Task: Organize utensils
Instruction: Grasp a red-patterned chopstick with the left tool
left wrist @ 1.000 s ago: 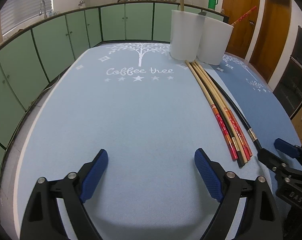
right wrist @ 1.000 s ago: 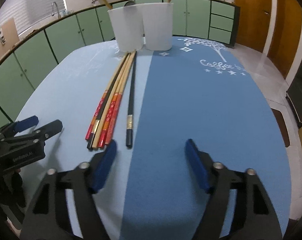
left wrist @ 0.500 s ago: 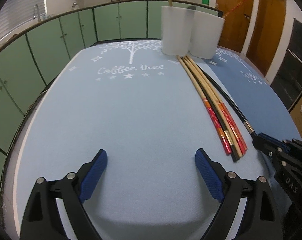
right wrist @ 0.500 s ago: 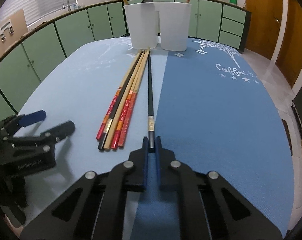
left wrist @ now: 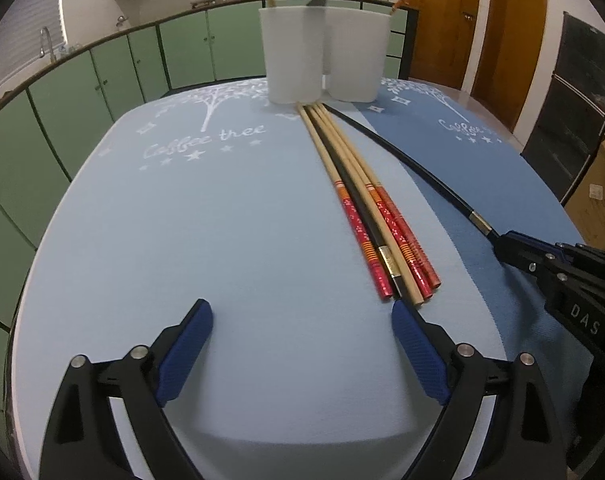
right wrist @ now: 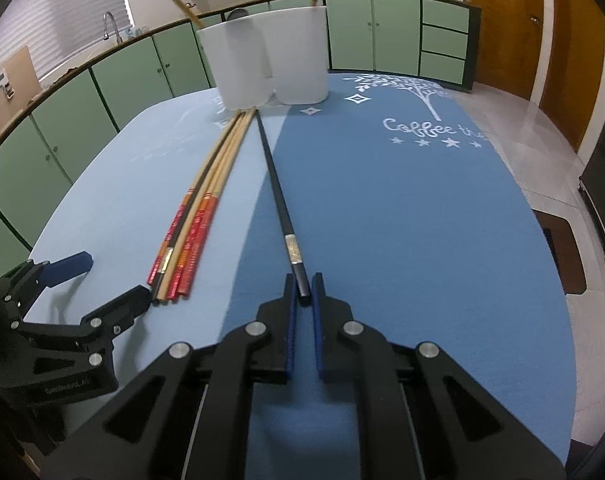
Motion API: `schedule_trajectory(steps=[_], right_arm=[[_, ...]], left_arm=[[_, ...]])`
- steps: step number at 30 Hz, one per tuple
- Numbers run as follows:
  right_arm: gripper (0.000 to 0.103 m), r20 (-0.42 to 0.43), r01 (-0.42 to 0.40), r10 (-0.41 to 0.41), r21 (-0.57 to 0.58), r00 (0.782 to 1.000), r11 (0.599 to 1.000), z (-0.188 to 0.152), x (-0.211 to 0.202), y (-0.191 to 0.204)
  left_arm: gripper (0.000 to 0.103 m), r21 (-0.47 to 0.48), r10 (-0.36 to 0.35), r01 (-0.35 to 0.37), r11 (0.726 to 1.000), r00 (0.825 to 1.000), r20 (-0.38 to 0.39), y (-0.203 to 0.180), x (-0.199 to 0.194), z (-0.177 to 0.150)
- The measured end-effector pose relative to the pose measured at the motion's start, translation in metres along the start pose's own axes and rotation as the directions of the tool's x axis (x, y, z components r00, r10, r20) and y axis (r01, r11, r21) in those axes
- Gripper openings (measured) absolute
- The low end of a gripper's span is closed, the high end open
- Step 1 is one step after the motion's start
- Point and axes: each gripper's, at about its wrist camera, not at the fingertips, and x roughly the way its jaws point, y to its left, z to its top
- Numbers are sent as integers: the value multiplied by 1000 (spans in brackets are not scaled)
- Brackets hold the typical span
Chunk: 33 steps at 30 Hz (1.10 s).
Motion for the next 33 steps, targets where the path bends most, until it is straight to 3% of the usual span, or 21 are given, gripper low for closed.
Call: schedule_trajectory(steps=[10, 15, 21, 26, 28, 33], right_arm=[[7, 1, -14, 14, 1, 1000, 1000, 0, 0, -7], [9, 4, -34, 34, 13, 999, 999, -1, 1, -8], [9, 4, -34, 34, 6, 999, 999, -1, 1, -8], [8, 2, -49, 49, 14, 999, 999, -1, 1, -9], [8, 3, -52, 52, 17, 999, 998, -1, 1, -10], [7, 8, -48, 48, 6, 999, 999, -1, 0, -7]], left_arm=[[89, -20, 12, -12, 1000, 1000, 3, -3, 7, 8], [79, -33, 28, -27, 999, 999, 15, -2, 6, 9], [51, -9, 18, -17, 1000, 999, 36, -11, 5, 12], [13, -20, 1, 0, 1000, 999, 46, -13, 5, 14], [6, -21, 0, 1, 1000, 999, 45, -13, 5, 14], [6, -30, -1, 2, 1000, 999, 49, -12, 2, 14]])
